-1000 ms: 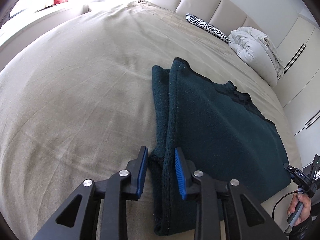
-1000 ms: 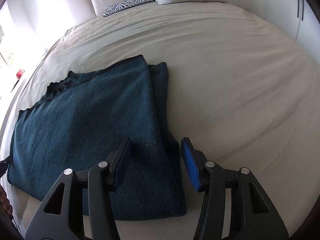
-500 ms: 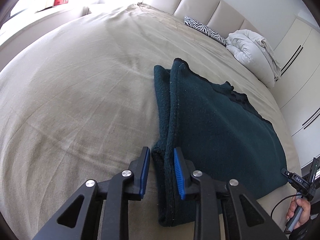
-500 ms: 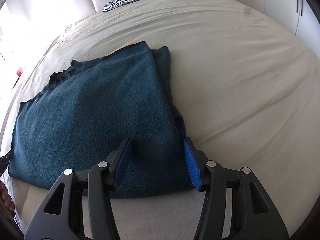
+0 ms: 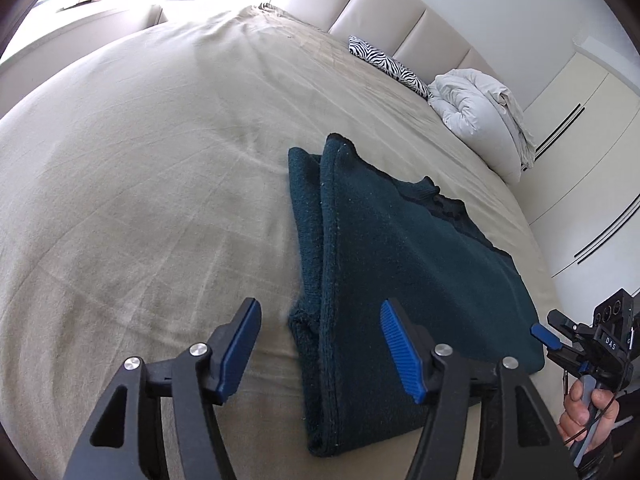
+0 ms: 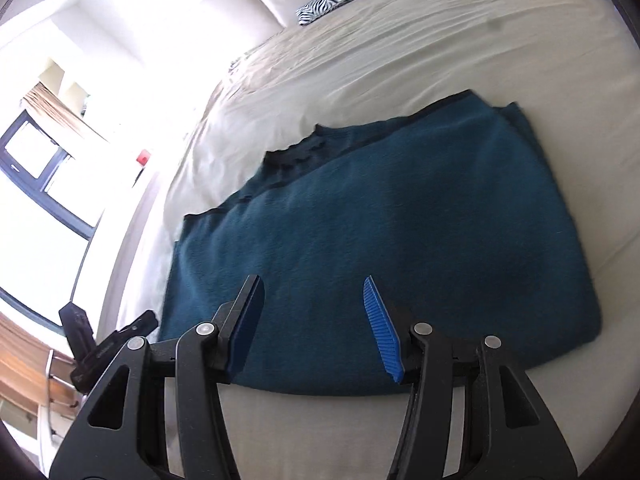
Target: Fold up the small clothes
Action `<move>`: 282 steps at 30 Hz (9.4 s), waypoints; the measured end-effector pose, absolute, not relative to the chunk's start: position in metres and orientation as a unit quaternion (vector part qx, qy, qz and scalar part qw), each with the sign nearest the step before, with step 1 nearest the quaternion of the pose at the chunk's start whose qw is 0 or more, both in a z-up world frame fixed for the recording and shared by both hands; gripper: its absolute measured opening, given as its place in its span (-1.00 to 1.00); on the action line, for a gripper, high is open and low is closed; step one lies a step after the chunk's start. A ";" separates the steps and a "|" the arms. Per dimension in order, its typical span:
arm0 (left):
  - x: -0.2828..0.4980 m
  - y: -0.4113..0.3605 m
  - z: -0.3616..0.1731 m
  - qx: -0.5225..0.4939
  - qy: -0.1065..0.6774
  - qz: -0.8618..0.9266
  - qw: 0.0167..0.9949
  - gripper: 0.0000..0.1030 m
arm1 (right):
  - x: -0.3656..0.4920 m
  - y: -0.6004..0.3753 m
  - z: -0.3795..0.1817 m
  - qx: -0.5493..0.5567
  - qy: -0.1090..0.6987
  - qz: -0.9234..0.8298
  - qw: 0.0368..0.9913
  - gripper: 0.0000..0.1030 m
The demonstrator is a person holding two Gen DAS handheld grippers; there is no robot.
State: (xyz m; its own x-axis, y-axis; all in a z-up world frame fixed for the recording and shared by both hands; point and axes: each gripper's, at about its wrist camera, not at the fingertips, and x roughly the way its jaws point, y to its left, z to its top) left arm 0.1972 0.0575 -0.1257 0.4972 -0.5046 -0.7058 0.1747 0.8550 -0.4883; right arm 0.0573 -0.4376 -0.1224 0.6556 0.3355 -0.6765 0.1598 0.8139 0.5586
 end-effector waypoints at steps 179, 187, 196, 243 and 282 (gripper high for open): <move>0.154 -0.237 -0.101 0.058 0.436 -0.390 0.809 0.19 | -0.054 -0.644 -0.172 0.538 0.390 0.075 0.744 -1.00; 0.160 -0.238 -0.068 0.039 0.404 -0.379 0.832 0.19 | -0.077 -0.615 -0.108 0.496 0.342 0.134 0.787 -0.77; 0.161 -0.239 -0.094 0.068 0.421 -0.364 0.828 0.20 | -0.072 -0.595 -0.149 0.493 0.401 0.115 0.763 -0.63; 0.225 -0.211 -0.098 -0.092 0.533 -0.328 0.775 -0.34 | 0.066 -0.571 -0.106 0.272 0.506 -0.007 0.818 -0.56; 0.077 0.035 -0.084 -0.028 0.470 -0.214 0.856 -0.23 | -0.039 -0.308 -0.155 0.380 0.482 0.124 0.780 -0.49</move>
